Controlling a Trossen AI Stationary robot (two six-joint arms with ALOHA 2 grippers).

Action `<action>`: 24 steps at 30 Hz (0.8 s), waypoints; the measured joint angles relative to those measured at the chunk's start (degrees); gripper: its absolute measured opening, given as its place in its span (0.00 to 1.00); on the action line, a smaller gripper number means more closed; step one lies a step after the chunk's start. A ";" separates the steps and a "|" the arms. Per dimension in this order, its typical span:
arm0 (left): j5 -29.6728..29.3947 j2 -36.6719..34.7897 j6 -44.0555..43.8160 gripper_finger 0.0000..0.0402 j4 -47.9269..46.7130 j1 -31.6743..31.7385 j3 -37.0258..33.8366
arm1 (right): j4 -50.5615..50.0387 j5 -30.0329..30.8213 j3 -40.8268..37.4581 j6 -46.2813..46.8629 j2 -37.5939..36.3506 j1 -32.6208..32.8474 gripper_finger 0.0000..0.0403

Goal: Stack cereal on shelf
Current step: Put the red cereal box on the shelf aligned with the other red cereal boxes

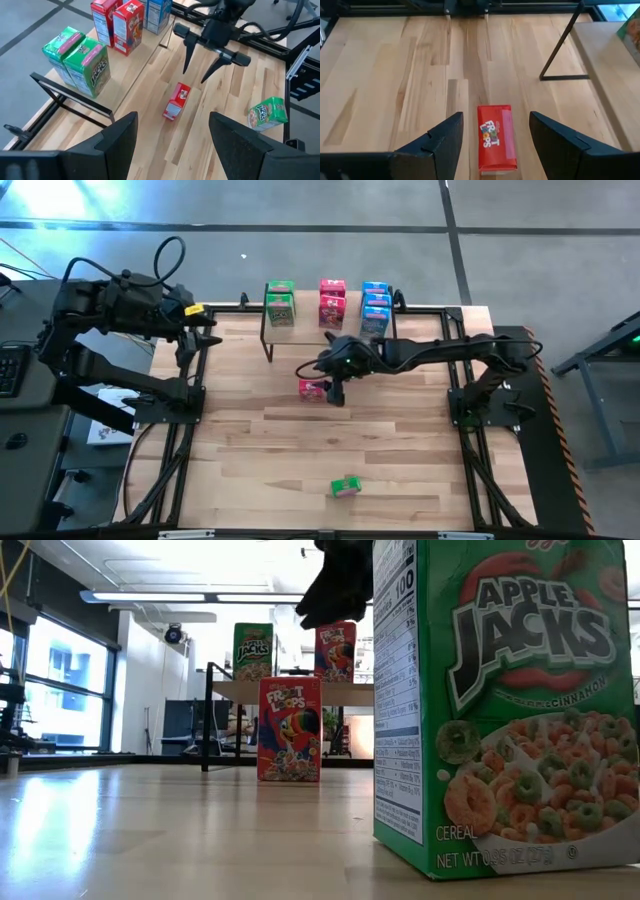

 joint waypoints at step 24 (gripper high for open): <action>0.07 -0.04 0.11 0.59 0.15 0.00 0.00 | -1.28 1.19 -0.07 0.15 6.91 0.02 0.55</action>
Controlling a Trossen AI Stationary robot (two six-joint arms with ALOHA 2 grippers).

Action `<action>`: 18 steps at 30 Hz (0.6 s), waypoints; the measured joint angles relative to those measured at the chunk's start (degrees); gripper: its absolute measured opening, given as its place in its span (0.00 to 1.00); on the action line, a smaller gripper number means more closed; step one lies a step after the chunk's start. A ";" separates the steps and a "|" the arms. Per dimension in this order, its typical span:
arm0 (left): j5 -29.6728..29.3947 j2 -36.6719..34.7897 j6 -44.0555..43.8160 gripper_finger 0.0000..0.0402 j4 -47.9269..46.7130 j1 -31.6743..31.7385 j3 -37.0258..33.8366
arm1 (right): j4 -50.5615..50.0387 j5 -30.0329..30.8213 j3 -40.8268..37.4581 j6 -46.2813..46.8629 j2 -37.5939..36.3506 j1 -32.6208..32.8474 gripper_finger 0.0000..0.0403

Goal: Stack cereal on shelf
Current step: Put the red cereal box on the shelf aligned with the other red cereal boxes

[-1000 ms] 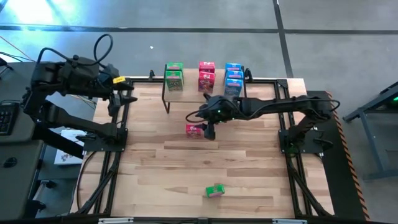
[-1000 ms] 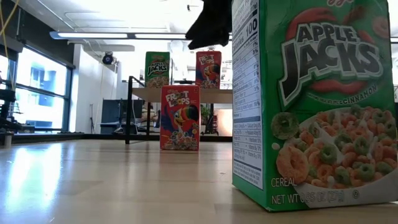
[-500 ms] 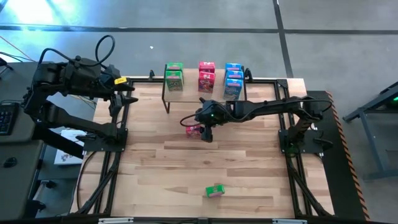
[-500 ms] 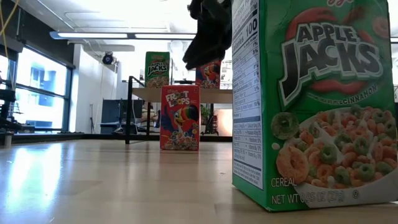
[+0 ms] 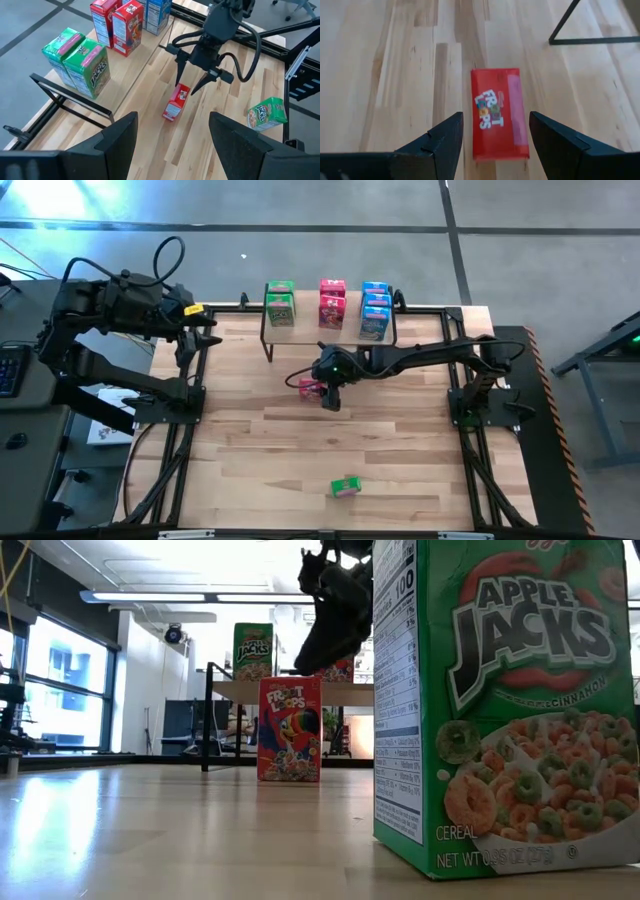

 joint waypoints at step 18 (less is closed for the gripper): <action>-0.02 0.00 0.01 0.59 0.07 0.02 0.02 | -1.18 0.57 0.07 0.31 1.70 -0.04 0.55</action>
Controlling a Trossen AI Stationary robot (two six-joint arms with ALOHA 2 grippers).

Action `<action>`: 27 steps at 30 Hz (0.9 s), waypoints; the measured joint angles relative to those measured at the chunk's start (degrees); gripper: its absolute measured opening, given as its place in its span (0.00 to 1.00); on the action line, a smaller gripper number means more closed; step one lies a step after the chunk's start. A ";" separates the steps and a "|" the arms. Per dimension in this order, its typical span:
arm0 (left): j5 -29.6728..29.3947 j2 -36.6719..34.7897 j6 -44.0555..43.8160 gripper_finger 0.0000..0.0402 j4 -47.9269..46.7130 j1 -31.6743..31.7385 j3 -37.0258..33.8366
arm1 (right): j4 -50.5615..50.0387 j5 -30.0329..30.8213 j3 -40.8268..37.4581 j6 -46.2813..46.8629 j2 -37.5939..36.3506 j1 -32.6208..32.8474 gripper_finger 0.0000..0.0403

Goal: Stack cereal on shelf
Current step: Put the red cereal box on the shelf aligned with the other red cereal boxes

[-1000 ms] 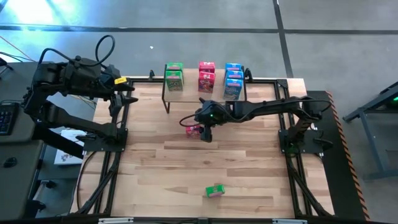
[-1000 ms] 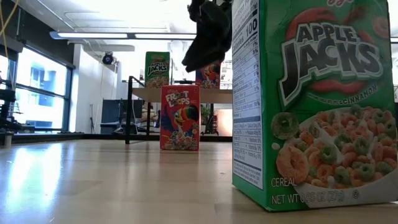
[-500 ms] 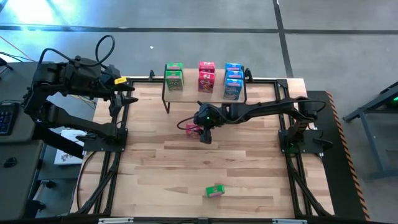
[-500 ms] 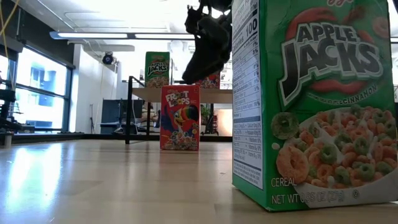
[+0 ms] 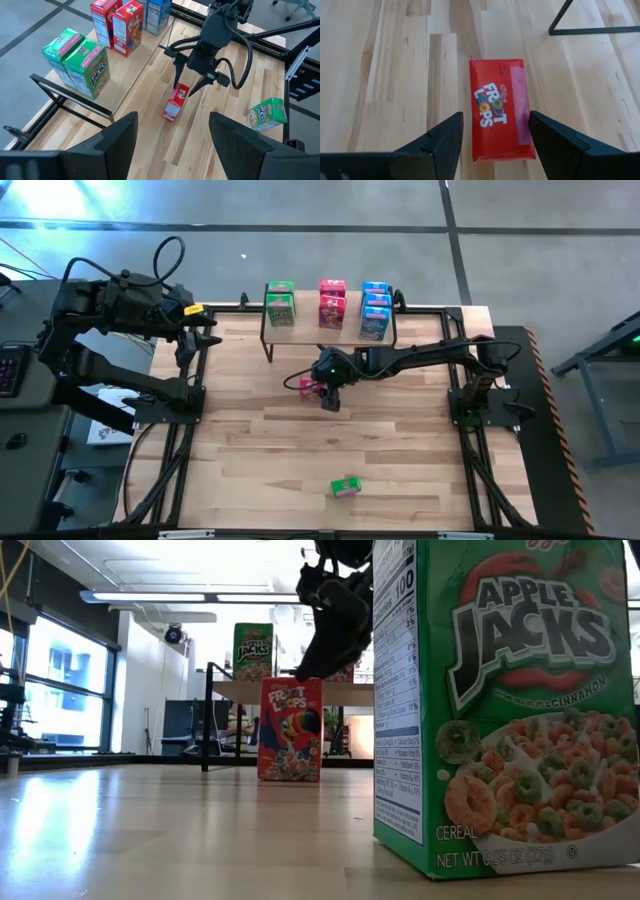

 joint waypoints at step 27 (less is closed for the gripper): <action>-0.13 0.00 0.54 0.59 -0.02 0.00 0.00 | 0.10 2.86 0.00 -0.20 -0.39 -0.09 0.55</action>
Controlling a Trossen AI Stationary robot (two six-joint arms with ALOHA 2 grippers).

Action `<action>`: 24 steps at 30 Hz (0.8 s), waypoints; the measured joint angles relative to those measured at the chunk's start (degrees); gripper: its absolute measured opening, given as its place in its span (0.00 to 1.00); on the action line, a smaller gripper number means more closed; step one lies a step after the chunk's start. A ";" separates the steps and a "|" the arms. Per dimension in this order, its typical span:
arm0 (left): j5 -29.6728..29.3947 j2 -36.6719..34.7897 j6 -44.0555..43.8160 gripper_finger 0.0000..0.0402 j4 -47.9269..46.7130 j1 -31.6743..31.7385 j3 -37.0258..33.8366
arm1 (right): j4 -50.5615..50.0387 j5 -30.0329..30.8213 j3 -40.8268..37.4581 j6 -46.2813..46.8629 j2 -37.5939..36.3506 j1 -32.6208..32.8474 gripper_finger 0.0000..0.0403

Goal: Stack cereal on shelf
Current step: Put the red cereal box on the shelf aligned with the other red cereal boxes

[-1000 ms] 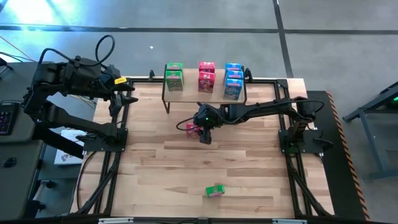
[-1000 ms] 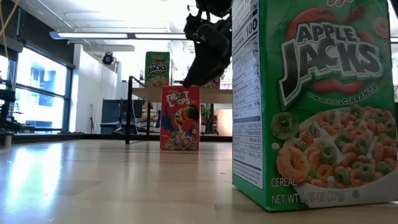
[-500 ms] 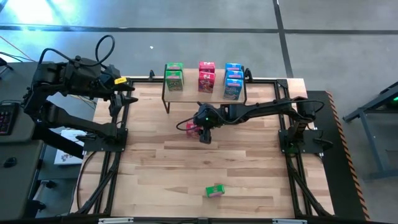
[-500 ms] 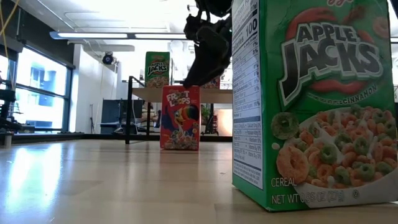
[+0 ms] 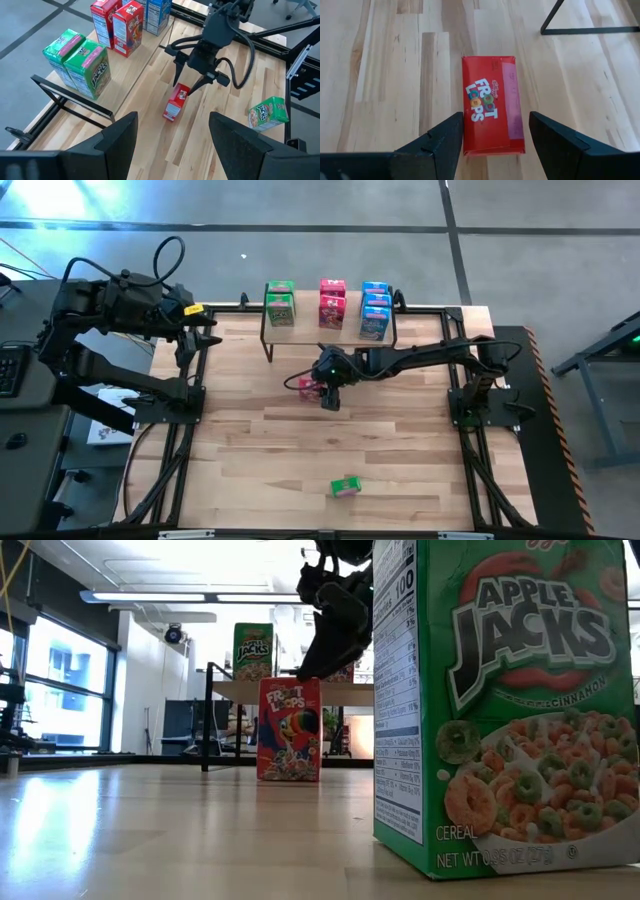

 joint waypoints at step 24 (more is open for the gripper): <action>-1.07 0.00 0.03 0.59 0.00 0.00 0.00 | -1.14 -3.36 -0.07 1.47 1.20 -0.02 0.45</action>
